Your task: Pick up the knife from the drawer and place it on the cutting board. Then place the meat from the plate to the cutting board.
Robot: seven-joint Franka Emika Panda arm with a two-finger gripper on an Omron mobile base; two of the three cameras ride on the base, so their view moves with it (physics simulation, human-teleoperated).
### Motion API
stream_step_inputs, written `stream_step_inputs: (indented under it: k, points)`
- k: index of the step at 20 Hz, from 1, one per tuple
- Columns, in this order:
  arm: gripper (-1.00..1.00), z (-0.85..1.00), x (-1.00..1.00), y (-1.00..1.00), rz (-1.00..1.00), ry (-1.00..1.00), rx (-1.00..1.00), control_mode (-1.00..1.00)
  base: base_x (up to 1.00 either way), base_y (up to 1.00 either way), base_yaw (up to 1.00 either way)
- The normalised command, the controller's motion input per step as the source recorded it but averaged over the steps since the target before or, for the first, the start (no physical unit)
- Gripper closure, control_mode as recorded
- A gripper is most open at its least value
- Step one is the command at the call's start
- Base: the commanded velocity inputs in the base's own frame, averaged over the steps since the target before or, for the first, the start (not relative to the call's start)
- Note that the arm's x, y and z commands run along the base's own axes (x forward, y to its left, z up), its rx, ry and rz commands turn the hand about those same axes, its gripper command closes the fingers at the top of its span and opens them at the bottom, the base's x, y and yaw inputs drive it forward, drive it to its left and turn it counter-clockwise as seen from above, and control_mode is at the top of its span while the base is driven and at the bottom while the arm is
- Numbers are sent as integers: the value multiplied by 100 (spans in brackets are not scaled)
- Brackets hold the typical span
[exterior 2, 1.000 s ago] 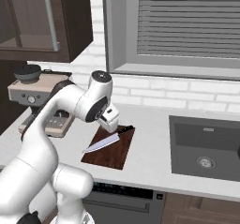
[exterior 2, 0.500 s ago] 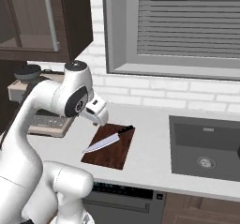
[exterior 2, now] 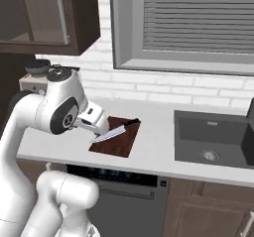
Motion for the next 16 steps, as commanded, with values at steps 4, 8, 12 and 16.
stream_step_inputs:
  k: [4,8,12,16]
  points:
    - [-100,0,0,0,0,0,0,100,-56,-87,0]
    - [-100,0,0,0,0,0,0,100,-28,-100,0]
    - [-100,0,0,0,0,0,0,100,-10,-100,-4]
    - [-100,0,0,0,0,0,0,100,0,-100,-12]
